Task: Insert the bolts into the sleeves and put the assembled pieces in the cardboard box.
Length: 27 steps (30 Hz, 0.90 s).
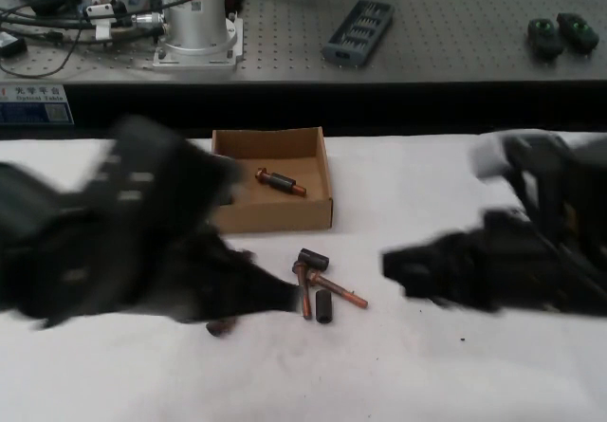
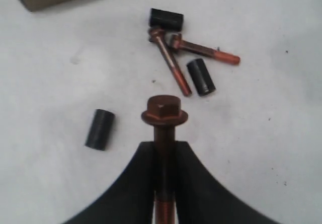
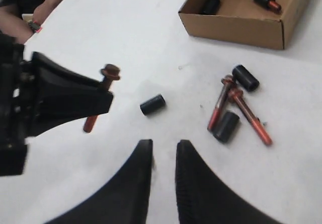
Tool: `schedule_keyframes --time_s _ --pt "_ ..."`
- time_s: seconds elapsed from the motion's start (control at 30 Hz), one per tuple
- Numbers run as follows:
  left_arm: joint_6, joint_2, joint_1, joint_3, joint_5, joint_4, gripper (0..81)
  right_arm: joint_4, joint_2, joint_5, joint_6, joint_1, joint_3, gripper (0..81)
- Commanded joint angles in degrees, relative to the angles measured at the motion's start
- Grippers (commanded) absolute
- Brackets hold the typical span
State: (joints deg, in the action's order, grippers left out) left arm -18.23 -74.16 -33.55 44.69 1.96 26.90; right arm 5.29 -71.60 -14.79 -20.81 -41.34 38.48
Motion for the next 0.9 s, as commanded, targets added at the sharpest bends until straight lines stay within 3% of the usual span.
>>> schedule_keyframes --time_s 0.0,0.23,0.43,0.57,0.87 --pt "-0.7 5.0 2.2 -1.7 0.8 -0.5 0.6 -0.5 -4.6 0.1 -1.4 -0.9 3.8 14.5" --pt "1.1 18.4 9.2 -5.4 0.8 0.4 0.6 2.6 -21.9 0.6 -19.6 -3.9 16.3 27.2" --pt "1.1 24.2 12.0 -5.4 0.1 3.7 0.6 16.6 -29.2 10.6 -30.7 -8.2 25.2 27.1" --pt "1.8 27.1 12.5 -5.4 -0.1 7.1 0.6 18.5 -31.5 14.8 -38.9 -10.3 28.3 27.1" --pt "5.4 33.3 13.8 -5.4 -0.1 14.0 0.6 23.3 -38.1 12.0 -46.0 -10.9 35.9 27.1"
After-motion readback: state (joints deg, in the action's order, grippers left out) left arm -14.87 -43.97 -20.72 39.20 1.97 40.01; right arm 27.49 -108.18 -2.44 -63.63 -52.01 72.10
